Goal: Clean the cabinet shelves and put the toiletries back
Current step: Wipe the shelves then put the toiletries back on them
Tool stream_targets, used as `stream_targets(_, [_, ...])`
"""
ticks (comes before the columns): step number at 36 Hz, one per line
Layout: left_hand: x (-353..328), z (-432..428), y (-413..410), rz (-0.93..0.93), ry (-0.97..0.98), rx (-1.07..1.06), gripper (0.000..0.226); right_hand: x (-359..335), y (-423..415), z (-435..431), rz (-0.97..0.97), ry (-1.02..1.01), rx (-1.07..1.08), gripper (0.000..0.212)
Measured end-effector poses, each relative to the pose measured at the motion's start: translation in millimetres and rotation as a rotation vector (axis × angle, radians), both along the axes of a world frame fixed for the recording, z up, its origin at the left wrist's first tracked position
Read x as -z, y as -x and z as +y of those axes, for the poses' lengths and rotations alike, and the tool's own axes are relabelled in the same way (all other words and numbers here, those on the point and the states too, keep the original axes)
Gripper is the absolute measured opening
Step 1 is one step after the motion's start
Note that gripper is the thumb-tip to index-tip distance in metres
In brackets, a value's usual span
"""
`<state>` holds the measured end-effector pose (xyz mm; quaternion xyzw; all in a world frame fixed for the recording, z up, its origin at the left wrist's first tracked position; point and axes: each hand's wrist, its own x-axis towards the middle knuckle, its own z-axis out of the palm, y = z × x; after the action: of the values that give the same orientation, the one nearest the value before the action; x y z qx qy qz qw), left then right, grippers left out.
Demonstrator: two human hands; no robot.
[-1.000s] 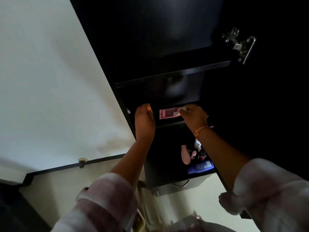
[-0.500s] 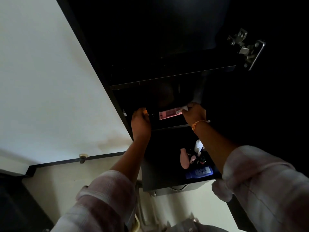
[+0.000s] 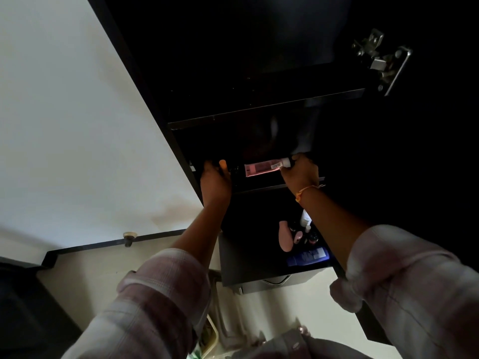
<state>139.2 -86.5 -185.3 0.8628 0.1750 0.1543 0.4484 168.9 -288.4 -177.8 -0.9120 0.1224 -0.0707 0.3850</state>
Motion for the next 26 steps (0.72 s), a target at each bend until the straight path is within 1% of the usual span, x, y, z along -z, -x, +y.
stream_targets(3, [-5,-2,5,0.008,0.015,0.000,0.034,1,6,0,-0.048,0.009,0.008,0.023])
stream_targets(6, [-5,-3,13,-0.013,0.024,0.005,0.029,4,15,0,-0.090,0.013,-0.007,0.021])
stream_targets(8, [-3,-4,22,-0.037,-0.012,0.012,0.028,6,22,0,-0.099,0.003,-0.032,0.021])
stream_targets(11, [-4,-16,47,-0.079,-0.157,0.083,0.045,9,38,1,-0.079,-0.056,-0.046,0.020])
stream_targets(12, [-3,-22,56,-0.095,-0.188,0.118,0.046,11,46,1,-0.057,-0.079,-0.040,0.017])
stream_targets(14, [5,-33,74,-0.078,-0.181,0.217,0.039,21,63,0,0.017,-0.116,-0.020,0.011])
stream_targets(16, [17,-42,89,-0.005,-0.152,0.301,0.023,38,83,-3,0.090,-0.148,-0.012,0.019])
stream_targets(18, [33,-50,102,0.093,-0.158,0.367,0.010,56,106,-6,0.163,-0.110,-0.029,0.025])
stream_targets(22, [72,-61,125,0.306,-0.159,0.428,0.019,89,153,-14,0.403,-0.080,-0.010,0.029])
stream_targets(24, [91,-66,133,0.381,-0.167,0.447,0.024,111,171,-23,0.539,-0.134,0.003,0.022])
stream_targets(26, [106,-71,140,0.434,-0.141,0.460,0.026,131,185,-33,0.635,-0.187,0.023,0.024])
